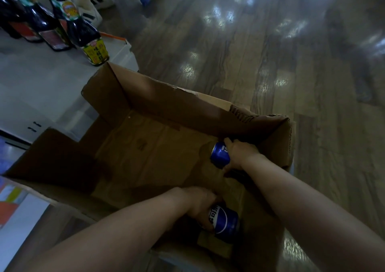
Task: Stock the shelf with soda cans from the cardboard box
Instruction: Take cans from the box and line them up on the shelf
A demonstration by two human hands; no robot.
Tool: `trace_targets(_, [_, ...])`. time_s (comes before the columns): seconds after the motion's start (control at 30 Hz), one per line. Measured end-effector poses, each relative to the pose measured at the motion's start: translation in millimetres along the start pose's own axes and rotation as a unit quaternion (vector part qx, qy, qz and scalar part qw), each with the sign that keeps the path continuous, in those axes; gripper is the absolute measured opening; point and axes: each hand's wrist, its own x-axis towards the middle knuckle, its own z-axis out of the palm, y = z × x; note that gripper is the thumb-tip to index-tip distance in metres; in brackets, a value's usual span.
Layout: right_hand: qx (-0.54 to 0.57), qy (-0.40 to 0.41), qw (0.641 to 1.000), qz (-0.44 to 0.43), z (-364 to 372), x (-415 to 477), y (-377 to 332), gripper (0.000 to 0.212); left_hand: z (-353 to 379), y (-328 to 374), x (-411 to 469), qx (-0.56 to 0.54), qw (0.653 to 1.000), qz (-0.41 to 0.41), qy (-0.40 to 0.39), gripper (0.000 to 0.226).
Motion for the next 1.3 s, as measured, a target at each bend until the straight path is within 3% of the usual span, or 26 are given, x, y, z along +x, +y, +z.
trace_targets(0.2, [0.014, -0.012, 1.000, 0.018, 0, 2, 3, 0.093, -1, 9, 5, 0.051, 0.999, 0.011, -0.016, 0.081])
trace_targets(0.4, [0.046, 0.011, 0.999, -0.004, -3, -4, 7, 0.088, -5, 6, -8, -0.059, 0.998, -0.038, 0.006, 0.061])
trace_targets(0.5, [0.070, 0.024, 0.997, -0.003, -9, -9, 3, 0.087, -14, 1, -20, -0.049, 0.998, -0.045, 0.019, 0.059])
trace_targets(0.83, [0.114, 0.070, 0.990, -0.046, -39, -45, -17, 0.084, -53, -26, -131, -0.061, 0.980, -0.059, 0.181, 0.070])
trace_targets(0.93, [0.085, 0.083, 0.990, -0.074, -71, -63, -32, 0.088, -67, -35, -173, -0.060, 0.971, -0.077, 0.220, 0.073])
trace_targets(1.2, [-0.001, 0.166, 0.967, -0.192, -172, -102, -97, 0.062, -99, -55, -286, 0.001, 0.946, -0.118, 0.303, 0.071])
trace_targets(1.3, [-0.043, 0.203, 0.952, -0.226, -211, -118, -128, 0.073, -113, -52, -332, 0.014, 0.928, -0.145, 0.343, 0.066])
